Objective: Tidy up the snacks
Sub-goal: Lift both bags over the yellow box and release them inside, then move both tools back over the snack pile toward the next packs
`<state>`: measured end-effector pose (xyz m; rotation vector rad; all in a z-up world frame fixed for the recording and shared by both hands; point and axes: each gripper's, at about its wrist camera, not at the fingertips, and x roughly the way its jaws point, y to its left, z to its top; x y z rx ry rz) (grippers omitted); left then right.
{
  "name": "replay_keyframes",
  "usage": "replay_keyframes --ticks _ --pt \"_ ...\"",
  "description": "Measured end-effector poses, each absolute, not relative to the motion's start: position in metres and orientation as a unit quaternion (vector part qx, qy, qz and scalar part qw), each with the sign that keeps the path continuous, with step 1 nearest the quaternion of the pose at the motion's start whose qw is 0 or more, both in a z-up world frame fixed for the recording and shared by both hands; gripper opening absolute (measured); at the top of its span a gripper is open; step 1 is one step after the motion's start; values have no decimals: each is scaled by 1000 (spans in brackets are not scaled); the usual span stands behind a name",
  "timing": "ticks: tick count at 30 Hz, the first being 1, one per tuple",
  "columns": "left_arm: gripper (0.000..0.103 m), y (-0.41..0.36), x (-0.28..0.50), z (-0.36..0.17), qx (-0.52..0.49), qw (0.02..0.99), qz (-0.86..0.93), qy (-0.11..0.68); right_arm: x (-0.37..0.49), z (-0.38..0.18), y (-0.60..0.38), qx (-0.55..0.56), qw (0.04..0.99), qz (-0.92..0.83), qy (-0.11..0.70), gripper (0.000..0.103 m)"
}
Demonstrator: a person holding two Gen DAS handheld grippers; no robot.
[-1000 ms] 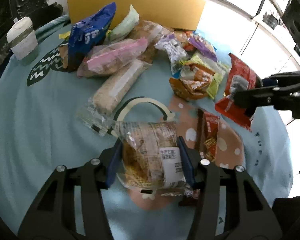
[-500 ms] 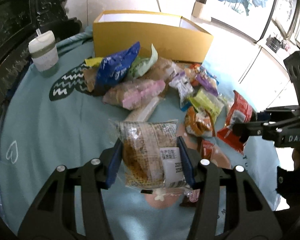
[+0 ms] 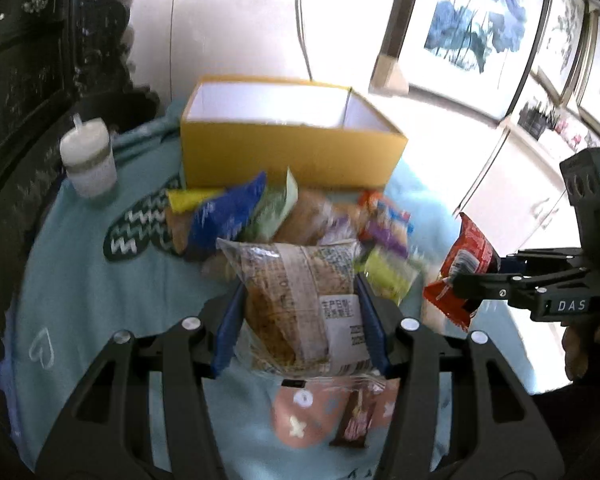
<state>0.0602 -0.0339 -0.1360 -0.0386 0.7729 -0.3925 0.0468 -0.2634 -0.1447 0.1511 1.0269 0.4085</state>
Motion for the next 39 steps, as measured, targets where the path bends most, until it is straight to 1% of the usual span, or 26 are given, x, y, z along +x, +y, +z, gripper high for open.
replay_keyframes --ticks 5,11,17,23,27,28,29,30,31,32,34,39 --pt "53 -33 77 -102 -36 920 -193 339 60 -102 -274 91 870 197 443 43" --pt "53 -34 113 -61 -42 933 -192 303 90 -57 -280 84 888 202 404 43" --pt "53 -40 173 -22 -65 941 -183 275 152 -21 -290 94 901 186 381 43" --pt "53 -59 237 10 -51 948 -179 259 223 14 -292 85 915 167 357 43" --pt "53 -65 278 27 -45 953 -163 250 264 28 -286 76 923 154 344 43" --pt "54 -68 291 27 -41 953 -157 254 273 29 -284 74 926 149 339 44" --pt "57 -71 302 24 -38 952 -153 264 287 27 -284 75 927 145 339 48" --pt "75 -73 314 17 -40 947 -149 283 300 18 -283 75 922 139 352 55" --pt "93 -73 328 5 -50 938 -141 312 312 8 -281 69 915 127 377 67" --pt "94 -69 337 -10 -61 931 -117 340 320 -5 -279 55 908 108 402 67" --pt "94 -63 339 -32 -72 922 -101 368 321 -30 -279 31 900 91 424 67" --pt "94 -49 308 -69 -47 921 -90 375 293 -71 -299 57 888 84 448 67"
